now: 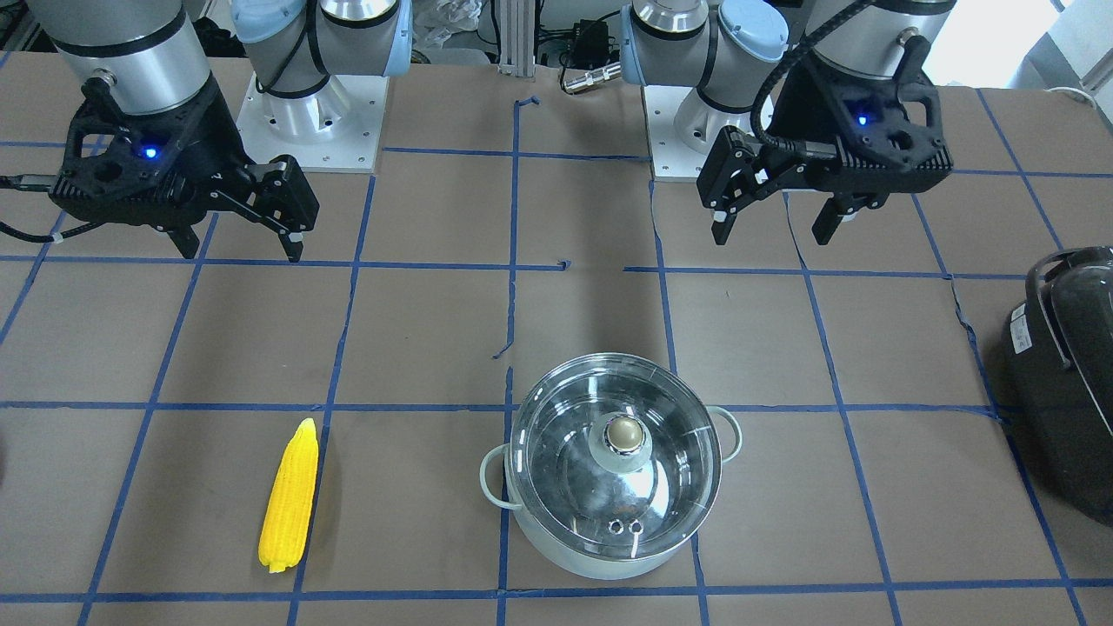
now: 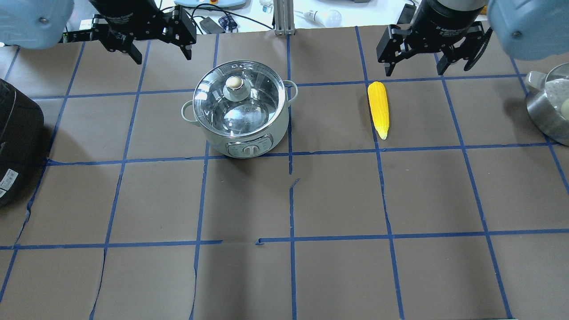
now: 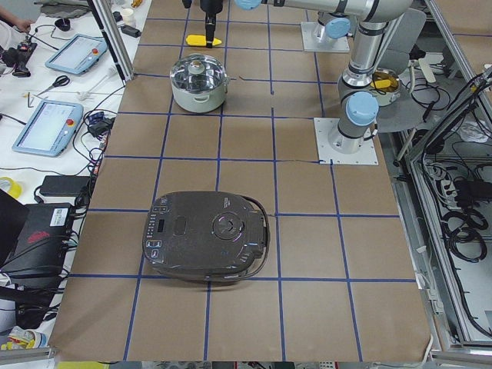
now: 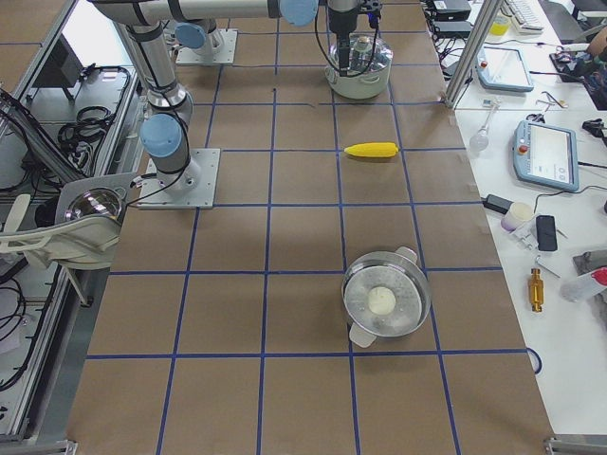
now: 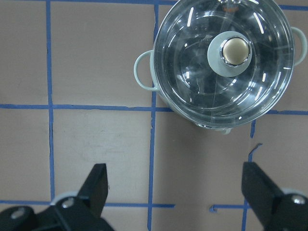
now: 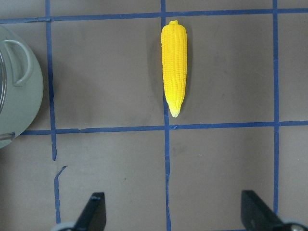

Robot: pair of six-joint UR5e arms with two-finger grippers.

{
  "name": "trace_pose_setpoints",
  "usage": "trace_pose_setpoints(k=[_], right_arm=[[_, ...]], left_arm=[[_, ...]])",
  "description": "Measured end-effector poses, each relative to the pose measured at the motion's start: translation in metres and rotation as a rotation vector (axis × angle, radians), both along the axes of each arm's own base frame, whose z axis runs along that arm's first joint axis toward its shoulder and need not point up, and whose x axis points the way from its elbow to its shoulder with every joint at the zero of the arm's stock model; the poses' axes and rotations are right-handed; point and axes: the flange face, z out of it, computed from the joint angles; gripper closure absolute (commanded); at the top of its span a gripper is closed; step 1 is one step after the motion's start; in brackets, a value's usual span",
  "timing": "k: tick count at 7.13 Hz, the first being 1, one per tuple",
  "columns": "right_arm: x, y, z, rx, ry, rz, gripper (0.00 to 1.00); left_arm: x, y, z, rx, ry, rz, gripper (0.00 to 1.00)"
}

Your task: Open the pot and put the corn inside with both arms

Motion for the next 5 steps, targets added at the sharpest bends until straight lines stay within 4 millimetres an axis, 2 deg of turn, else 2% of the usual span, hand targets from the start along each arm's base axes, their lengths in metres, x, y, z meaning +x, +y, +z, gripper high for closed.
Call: trace_pose_setpoints(k=[2,4,5], right_arm=[[0.000,0.000,0.000,0.000,0.000,0.001,0.00],[0.000,0.000,0.000,0.001,0.000,0.001,0.00],[0.000,0.001,0.000,0.001,-0.001,0.001,0.00]], left_arm=[[-0.025,-0.030,-0.046,0.013,0.002,0.005,0.00],[-0.050,-0.054,-0.102,0.034,0.001,-0.015,0.00],[-0.056,-0.067,-0.135,0.027,-0.004,-0.027,0.00]])
